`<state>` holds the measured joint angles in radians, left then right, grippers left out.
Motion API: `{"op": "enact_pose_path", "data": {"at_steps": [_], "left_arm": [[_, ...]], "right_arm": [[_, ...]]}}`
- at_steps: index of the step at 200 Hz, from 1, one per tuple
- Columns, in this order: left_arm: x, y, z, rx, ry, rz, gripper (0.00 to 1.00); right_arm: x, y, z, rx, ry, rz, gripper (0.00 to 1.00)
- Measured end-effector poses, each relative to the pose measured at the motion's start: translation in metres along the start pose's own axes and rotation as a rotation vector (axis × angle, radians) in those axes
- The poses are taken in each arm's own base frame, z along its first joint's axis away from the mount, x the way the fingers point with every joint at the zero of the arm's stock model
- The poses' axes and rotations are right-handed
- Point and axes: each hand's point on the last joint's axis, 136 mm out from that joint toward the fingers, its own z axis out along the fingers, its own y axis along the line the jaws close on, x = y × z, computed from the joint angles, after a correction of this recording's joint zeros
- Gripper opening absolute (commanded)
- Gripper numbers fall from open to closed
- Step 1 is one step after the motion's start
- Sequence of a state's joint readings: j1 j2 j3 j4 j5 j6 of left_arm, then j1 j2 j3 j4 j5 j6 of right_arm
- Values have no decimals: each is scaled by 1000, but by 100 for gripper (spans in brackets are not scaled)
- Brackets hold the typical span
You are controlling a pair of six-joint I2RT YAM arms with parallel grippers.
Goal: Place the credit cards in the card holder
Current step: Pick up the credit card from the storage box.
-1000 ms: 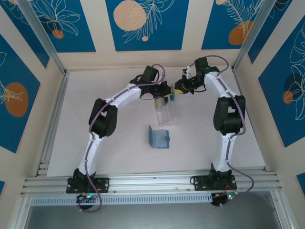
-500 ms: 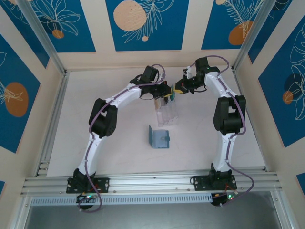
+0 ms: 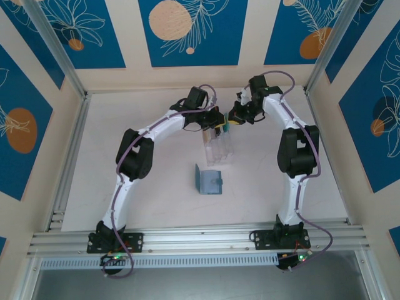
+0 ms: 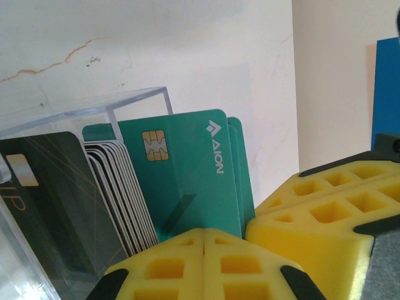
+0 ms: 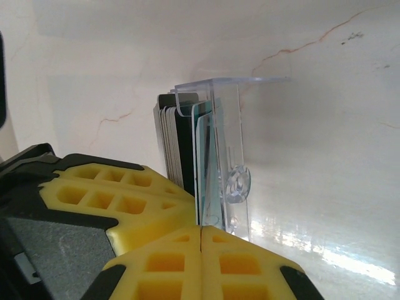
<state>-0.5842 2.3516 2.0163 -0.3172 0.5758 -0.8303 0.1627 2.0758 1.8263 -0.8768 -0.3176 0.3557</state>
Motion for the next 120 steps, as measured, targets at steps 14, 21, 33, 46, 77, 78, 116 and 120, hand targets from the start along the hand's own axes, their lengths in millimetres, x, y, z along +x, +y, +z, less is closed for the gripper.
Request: {"op": "enact_pose_path", "data": {"at_steps": [14, 21, 33, 46, 77, 78, 116, 120], "left_arm": [[0, 0, 0, 0, -1, 0, 3], [0, 0, 0, 0, -1, 0, 3], [-1, 0, 0, 0, -1, 0, 3], [-1, 0, 0, 0, -2, 0, 3], [-1, 0, 0, 0, -2, 0, 3], [-1, 0, 0, 0, -2, 0, 3], [-1, 0, 0, 0, -2, 0, 3], [-1, 0, 0, 0, -2, 0, 3]], "right_arm": [[0, 1, -4, 14, -8, -4, 0], [0, 1, -6, 18, -13, -7, 0], [0, 3, -10, 22, -18, -10, 0], [0, 5, -13, 23, -23, -15, 0], [1, 6, -15, 22, -24, -16, 0], [1, 6, -15, 22, -24, -15, 0], [1, 5, -16, 21, -21, -15, 0], [1, 5, -16, 21, -20, -15, 1]]}}
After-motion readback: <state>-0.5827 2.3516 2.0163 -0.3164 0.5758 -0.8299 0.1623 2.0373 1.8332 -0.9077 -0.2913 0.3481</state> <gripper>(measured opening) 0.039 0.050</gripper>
